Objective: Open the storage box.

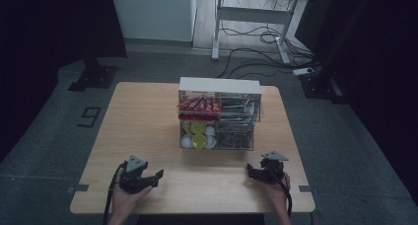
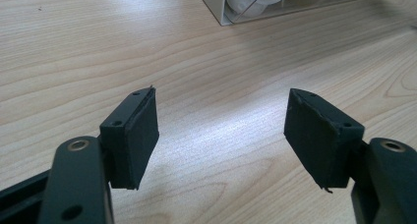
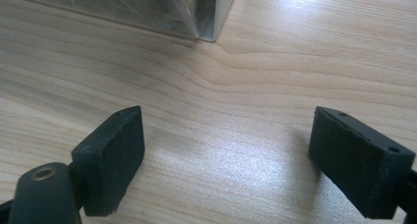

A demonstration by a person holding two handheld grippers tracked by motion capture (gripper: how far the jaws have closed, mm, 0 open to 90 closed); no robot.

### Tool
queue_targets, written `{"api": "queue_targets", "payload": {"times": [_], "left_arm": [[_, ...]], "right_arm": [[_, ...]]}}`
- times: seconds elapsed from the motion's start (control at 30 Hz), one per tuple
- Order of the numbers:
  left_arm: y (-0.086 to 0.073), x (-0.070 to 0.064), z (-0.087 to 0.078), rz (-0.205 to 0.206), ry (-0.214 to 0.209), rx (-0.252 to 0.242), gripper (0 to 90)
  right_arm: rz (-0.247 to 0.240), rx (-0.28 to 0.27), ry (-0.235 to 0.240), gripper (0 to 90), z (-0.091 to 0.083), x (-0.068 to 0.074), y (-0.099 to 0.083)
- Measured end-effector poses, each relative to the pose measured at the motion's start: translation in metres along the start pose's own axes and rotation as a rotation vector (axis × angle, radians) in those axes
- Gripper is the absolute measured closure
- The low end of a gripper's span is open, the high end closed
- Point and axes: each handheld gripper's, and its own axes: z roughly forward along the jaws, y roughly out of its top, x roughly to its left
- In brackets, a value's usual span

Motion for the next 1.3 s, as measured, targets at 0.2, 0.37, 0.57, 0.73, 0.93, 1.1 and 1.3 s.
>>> {"api": "queue_targets", "payload": {"times": [0.2,0.37,0.57,0.73,0.93,1.1,1.3], "left_arm": [[-0.001,-0.006,0.003,0.004,-0.001,0.003,29.1],[-0.001,-0.006,0.003,0.003,-0.003,0.005,28.9],[-0.002,-0.002,0.002,-0.006,0.001,0.001,29.0],[-0.001,-0.004,0.001,0.000,-0.008,0.003,28.7],[-0.001,-0.005,0.000,-0.005,-0.004,-0.009,28.8],[0.001,-0.007,-0.004,-0.011,-0.011,-0.030,29.4],[0.001,-0.006,-0.004,-0.014,-0.008,-0.023,29.3]], "right_arm": [[0.012,-0.013,-0.010,22.8,-0.002,0.001,-0.001],[0.024,-0.028,-0.021,29.7,-0.005,-0.001,-0.004],[0.054,-0.042,-0.016,33.5,-0.008,-0.005,-0.005],[0.079,-0.076,0.003,38.9,-0.015,-0.007,-0.005],[0.098,-0.134,0.029,45.5,-0.029,-0.010,-0.002],[0.108,-0.159,0.040,52.9,-0.036,-0.011,-0.003],[0.096,-0.193,0.052,68.3,-0.046,-0.011,-0.001]]}}
